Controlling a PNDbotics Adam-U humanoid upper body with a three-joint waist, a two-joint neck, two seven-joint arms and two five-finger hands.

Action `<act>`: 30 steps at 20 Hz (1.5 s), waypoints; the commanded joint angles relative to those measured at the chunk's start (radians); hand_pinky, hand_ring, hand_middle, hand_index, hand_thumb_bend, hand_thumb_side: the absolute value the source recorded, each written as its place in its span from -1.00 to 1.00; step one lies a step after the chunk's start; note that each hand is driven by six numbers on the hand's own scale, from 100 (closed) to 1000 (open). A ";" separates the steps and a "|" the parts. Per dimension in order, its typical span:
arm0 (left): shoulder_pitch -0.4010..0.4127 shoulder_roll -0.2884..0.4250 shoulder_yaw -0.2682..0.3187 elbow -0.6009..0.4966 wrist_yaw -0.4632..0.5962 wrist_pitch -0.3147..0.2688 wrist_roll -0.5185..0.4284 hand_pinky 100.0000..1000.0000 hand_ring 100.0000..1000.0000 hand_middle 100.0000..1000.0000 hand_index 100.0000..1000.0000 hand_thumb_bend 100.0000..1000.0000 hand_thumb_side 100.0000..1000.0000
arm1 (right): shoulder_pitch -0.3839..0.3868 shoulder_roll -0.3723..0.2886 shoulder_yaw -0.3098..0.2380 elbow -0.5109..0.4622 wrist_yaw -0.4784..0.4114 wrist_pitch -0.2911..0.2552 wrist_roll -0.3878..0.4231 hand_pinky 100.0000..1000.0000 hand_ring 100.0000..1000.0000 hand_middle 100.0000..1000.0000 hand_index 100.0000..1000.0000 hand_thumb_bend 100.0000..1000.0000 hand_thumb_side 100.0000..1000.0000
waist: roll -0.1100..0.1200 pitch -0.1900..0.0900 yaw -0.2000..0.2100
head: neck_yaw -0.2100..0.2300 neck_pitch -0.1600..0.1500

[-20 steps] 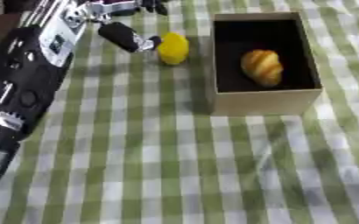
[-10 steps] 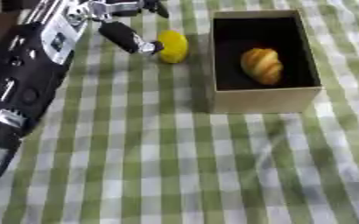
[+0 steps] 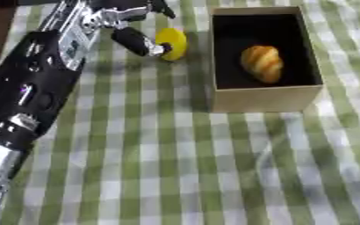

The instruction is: Pick up objects on the table and place them in the box.

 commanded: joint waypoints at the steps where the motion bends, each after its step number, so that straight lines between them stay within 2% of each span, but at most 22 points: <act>1: -0.014 0.005 0.013 -0.001 0.002 0.002 0.005 0.61 0.76 0.63 0.81 -0.66 0.26 | -0.008 -0.001 0.002 -0.017 0.007 0.009 0.001 0.89 0.61 -0.25 0.43 -1.00 -0.06 | -0.002 -0.016 -0.003 | 0.007 -0.012; 9: -0.008 -0.001 0.030 0.032 -0.026 0.036 0.024 0.57 0.71 0.60 0.81 -0.73 0.15 | -0.019 0.007 0.009 -0.017 0.014 0.027 0.005 0.90 0.61 -0.26 0.43 -1.00 -0.06 | 0.001 -0.006 -0.011 | 0.010 -0.017; 13: -0.008 -0.007 0.028 0.040 -0.030 0.028 0.025 0.52 0.66 0.54 0.82 -0.84 0.01 | -0.022 0.011 0.012 -0.017 0.016 0.036 0.008 0.90 0.62 -0.26 0.44 -1.00 -0.05 | 0.001 -0.005 -0.012 | 0.011 -0.019; 15: -0.008 -0.010 0.028 0.043 -0.030 0.019 0.021 0.47 0.62 0.51 0.82 -0.89 -0.12 | -0.022 0.013 0.014 -0.017 0.017 0.037 0.010 0.90 0.62 -0.26 0.44 -1.00 -0.05 | 0.001 -0.004 -0.013 | 0.011 -0.020; 17: -0.007 -0.013 0.029 0.045 -0.028 0.017 0.020 0.44 0.57 0.46 0.81 -1.00 -0.34 | -0.020 0.016 0.016 -0.017 0.019 0.040 0.012 0.90 0.62 -0.26 0.44 -1.00 -0.05 | 0.000 -0.004 -0.015 | 0.012 -0.020; 20: -0.006 -0.018 0.032 0.044 -0.016 0.022 0.027 0.37 0.47 0.32 0.77 -1.00 -0.56 | -0.020 0.020 0.018 -0.017 0.023 0.045 0.015 0.90 0.62 -0.27 0.44 -1.00 -0.05 | 0.000 -0.004 -0.015 | 0.011 -0.018; 23: -0.006 -0.019 0.032 0.037 0.001 0.036 0.059 0.27 0.34 0.17 0.67 -1.00 -0.86 | -0.019 0.024 0.023 -0.017 0.029 0.053 0.018 0.91 0.62 -0.27 0.44 -1.00 -0.05 | -0.001 -0.004 -0.016 | 0.011 -0.017; 27: -0.013 -0.009 0.024 0.006 -0.006 0.066 0.143 0.12 0.13 -0.01 0.45 -1.00 -0.98 | -0.012 0.025 0.024 -0.017 0.034 0.053 0.019 0.91 0.62 -0.27 0.44 -1.00 -0.05 | -0.001 -0.008 -0.014 | 0.008 -0.010; 30: -0.019 0.000 0.011 -0.035 -0.039 0.088 0.219 0.06 0.08 -0.08 0.36 -0.93 -1.00 | -0.003 0.017 0.020 -0.017 0.029 0.037 0.012 0.90 0.62 -0.26 0.44 -1.00 -0.04 | -0.003 -0.016 -0.010 | 0.005 -0.004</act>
